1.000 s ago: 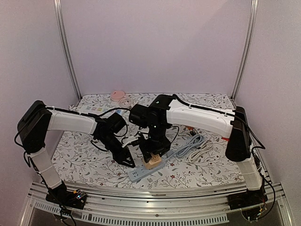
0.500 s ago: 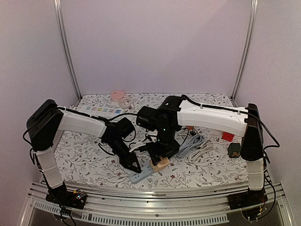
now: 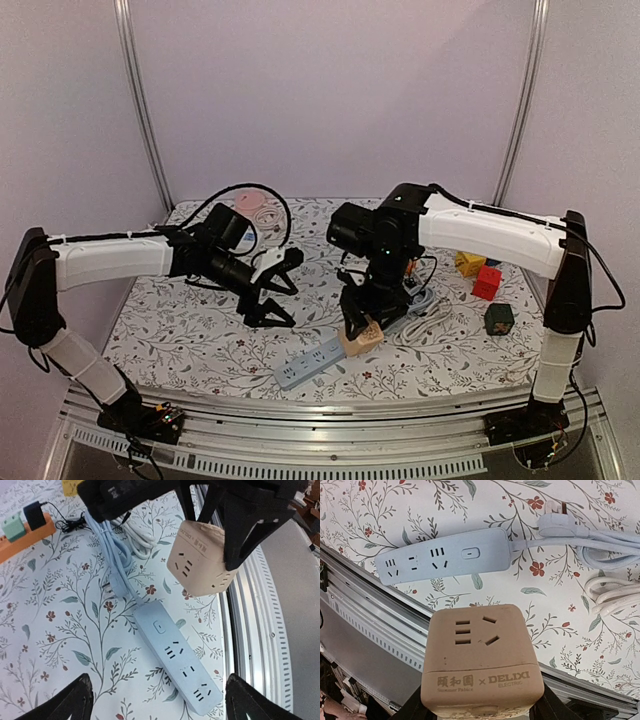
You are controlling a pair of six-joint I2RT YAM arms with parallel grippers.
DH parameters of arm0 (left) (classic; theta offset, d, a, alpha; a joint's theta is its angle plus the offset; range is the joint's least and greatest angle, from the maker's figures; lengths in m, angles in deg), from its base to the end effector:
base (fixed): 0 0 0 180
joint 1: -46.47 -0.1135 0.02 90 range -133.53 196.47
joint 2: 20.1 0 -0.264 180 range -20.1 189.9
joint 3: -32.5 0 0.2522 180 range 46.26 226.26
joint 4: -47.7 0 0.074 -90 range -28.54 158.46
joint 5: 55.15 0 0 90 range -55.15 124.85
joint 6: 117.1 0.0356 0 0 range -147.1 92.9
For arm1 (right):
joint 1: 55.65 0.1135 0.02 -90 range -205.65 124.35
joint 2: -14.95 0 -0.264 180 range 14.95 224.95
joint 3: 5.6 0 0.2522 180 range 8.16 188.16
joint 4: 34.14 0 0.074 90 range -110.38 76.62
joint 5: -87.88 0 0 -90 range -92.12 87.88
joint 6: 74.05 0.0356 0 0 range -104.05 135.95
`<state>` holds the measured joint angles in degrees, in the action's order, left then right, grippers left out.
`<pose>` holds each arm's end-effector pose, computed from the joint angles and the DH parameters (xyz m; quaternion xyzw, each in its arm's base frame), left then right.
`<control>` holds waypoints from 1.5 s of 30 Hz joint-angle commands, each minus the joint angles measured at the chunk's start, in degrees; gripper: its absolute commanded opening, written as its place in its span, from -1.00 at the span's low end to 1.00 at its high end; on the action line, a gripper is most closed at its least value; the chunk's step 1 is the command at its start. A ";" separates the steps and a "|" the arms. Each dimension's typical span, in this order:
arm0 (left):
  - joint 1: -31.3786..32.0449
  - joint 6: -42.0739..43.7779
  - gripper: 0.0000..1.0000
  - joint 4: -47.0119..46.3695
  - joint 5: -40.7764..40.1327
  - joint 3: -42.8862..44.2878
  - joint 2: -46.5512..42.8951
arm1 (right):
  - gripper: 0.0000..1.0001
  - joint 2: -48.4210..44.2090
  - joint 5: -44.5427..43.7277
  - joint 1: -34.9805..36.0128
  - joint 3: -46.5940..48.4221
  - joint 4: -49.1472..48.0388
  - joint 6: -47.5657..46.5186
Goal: Insert the plug
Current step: Adjust the plug.
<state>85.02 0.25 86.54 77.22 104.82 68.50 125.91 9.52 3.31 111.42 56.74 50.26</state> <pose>0.2298 -0.2138 0.2244 0.5747 0.6876 -0.3704 0.2445 0.1872 0.3251 0.2782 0.2166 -0.9699 -0.1022 0.0428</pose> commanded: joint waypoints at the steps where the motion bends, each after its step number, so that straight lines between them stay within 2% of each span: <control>1: 1.68 5.91 0.87 -17.86 -5.60 -5.34 -2.31 | -1.00 -4.33 4.98 -2.02 -1.44 3.88 2.05; 5: 4.60 5.05 0.99 -29.89 -10.19 -9.81 -3.22 | -1.00 -4.70 6.16 -2.06 -1.52 1.20 4.09; 13: 11.50 1.45 0.99 -36.60 -14.67 -13.09 -4.91 | -1.00 -4.56 6.00 -2.06 -1.85 -3.63 7.81; 21: 14.60 -2.70 0.99 -34.09 -9.07 -12.25 -4.37 | -1.00 -4.33 3.30 -2.23 0.00 -5.71 9.29; 27: 15.86 -2.82 0.98 -35.63 -10.17 -11.28 -1.80 | -1.00 -3.89 4.88 -2.29 0.07 -8.34 9.22; 34: 15.95 -2.73 0.65 -34.58 -13.59 -8.03 1.83 | -1.00 -4.76 6.35 -2.28 -0.40 -10.54 9.33; 40: 15.97 -3.01 0.55 -33.87 -13.73 -6.93 2.62 | -1.00 -4.97 8.36 -2.33 -1.41 -13.36 9.85; 42: 15.95 -2.80 0.41 -33.80 -14.31 -6.95 2.59 | -1.00 -4.88 8.83 -2.29 -1.40 -13.89 9.99; 45: 15.95 -2.38 0.06 -33.78 -14.51 -7.25 2.26 | -1.00 -4.96 9.19 -2.28 -1.40 -14.32 10.14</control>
<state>100.21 -2.15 52.81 64.00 96.52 70.05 123.05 15.95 0.66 109.87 45.59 60.09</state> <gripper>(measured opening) 0.622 0.551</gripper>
